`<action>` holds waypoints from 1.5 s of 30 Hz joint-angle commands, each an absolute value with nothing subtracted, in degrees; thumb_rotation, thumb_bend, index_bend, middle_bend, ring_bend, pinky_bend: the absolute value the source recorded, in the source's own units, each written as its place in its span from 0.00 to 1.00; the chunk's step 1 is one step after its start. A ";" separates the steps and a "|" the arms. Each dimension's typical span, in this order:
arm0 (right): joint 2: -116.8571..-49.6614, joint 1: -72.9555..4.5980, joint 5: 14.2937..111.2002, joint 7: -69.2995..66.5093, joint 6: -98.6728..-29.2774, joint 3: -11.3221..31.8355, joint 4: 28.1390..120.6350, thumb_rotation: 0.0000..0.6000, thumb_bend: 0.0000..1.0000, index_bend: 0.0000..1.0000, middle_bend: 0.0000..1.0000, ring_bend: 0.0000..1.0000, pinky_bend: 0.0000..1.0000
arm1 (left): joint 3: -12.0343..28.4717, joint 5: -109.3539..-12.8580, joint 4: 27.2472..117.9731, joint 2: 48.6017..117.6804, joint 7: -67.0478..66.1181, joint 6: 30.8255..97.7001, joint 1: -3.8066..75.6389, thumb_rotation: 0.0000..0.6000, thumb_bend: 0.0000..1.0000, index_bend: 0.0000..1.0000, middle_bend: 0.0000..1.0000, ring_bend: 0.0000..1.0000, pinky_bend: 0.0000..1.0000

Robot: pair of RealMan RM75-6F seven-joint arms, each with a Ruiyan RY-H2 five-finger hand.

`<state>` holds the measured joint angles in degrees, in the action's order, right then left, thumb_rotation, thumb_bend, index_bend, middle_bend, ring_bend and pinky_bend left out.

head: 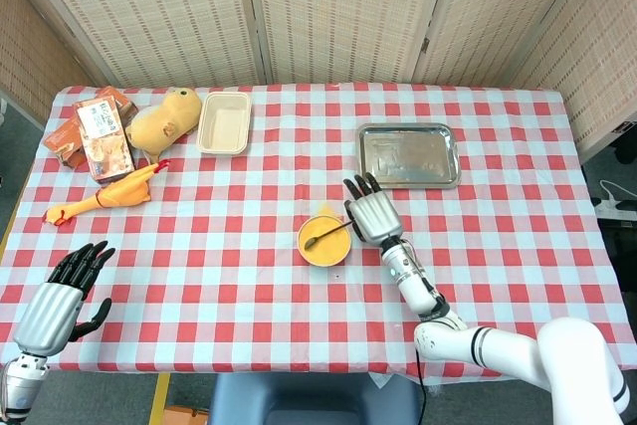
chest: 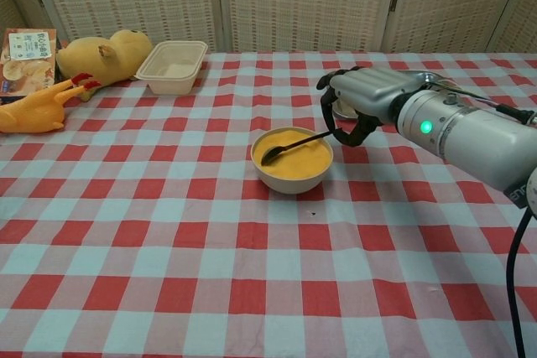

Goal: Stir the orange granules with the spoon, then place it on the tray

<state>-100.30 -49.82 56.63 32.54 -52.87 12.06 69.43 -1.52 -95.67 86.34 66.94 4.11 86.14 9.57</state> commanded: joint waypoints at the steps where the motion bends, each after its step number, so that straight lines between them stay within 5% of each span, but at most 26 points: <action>1: -100.29 -49.83 56.74 32.57 -52.87 11.97 69.38 1.00 0.39 0.51 0.08 0.00 0.00 | -1.52 -95.61 86.40 66.91 4.08 86.08 9.58 1.00 0.45 0.00 0.00 0.00 0.12; 45: -101.29 -49.82 57.26 31.64 -52.94 12.53 68.31 1.00 0.40 0.54 0.09 0.00 0.00 | -1.67 -95.52 86.50 66.58 4.57 85.55 9.72 1.00 0.46 0.00 0.00 0.00 0.12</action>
<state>-101.28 -49.82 57.26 31.65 -52.95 12.52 68.31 -1.67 -95.52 86.50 66.58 4.57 85.56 9.72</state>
